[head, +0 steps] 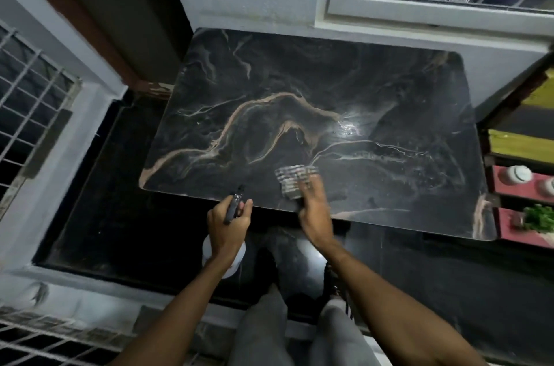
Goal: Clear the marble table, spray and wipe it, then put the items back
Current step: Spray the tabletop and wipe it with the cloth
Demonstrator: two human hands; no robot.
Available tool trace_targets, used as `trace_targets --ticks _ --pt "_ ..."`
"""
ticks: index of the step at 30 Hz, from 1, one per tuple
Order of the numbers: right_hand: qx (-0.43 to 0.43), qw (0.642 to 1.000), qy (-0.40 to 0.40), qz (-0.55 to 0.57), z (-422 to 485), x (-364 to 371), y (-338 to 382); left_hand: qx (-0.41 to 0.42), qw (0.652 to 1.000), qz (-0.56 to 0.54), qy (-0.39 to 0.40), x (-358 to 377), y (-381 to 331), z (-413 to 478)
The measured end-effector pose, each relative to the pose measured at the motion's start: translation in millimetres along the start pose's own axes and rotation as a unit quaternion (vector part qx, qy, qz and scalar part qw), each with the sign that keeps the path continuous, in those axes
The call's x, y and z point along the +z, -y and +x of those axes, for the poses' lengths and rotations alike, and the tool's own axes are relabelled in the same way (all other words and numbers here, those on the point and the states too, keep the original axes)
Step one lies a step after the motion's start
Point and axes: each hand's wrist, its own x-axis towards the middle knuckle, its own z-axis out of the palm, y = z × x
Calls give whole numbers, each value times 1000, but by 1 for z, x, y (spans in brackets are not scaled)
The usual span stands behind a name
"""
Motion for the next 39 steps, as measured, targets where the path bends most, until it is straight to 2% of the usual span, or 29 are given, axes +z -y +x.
trace_targets --ticks 1,2,4,6,7,9,11,12,15,16,17,19,20,21,22,23,25,26,27,29,30,33,34,35,38,39 --pt "60 997 -37 11 -1 -6 -6 4 1000 -6 -2 2 -2 -2" --pt "76 996 -43 12 -3 -9 -3 2 1000 -17 -1 5 -4 -4" --pt "-25 999 26 -21 -14 -4 9 -8 999 -39 8 12 -11 -9" --pt "-146 983 98 -46 -31 -2 1 -7 999 -49 18 21 -18 -13" --pt "-147 984 97 -39 -35 -12 -9 -5 998 -55 24 25 -24 -15" --pt "-22 1000 17 7 -38 -37 -36 1 997 -63 36 33 -35 -18" --pt "109 991 -78 26 -42 -56 -58 1 996 -73 54 45 -45 -24" --pt "113 990 -84 13 -45 -62 -60 1 995 -75 65 52 -51 -28" --pt "-48 999 13 -21 -57 -66 -75 -4 992 -61 109 77 -64 -38" --pt "-64 997 27 -19 -57 -74 -85 -5 991 -54 120 85 -68 -42" --pt "-35 999 3 -8 -52 -85 -97 -5 991 -45 125 94 -75 -45" --pt "125 985 -110 37 -33 -107 -118 -5 992 -25 125 108 -88 -48" --pt "184 972 -140 46 -23 -112 -119 -7 992 -19 125 114 -92 -48" --pt "186 972 -134 44 -13 -112 -112 -7 992 -15 124 118 -98 -47" --pt "132 985 -101 41 -5 -108 -104 -5 992 -8 123 122 -105 -44" --pt "39 998 -47 32 1 -101 -97 -1 992 -2 124 125 -111 -39" --pt "-122 991 58 -4 14 -94 -97 7 993 -2 120 127 -121 -28" --pt "-136 988 68 -6 27 -100 -103 3 994 -5 112 128 -127 -22" --pt "-95 995 43 1 41 -107 -110 -1 995 -3 99 129 -131 -15" --pt "43 998 -46 20 64 -118 -116 18 998 11 61 130 -137 -2" --pt "55 997 -59 18 72 -117 -112 31 998 16 48 130 -140 2" --pt "-142 989 31 -28 89 -111 -106 39 999 27 25 133 -155 20" --pt "-165 985 43 -27 96 -115 -110 40 998 30 23 134 -158 25" --pt "-134 991 22 -7 104 -123 -117 35 999 33 25 136 -159 30" --pt "62 994 -82 47 128 -149 -140 17 999 10 32 144 -168 41" --pt "81 992 -87 37 129 -151 -141 15 999 4 30 148 -171 44"
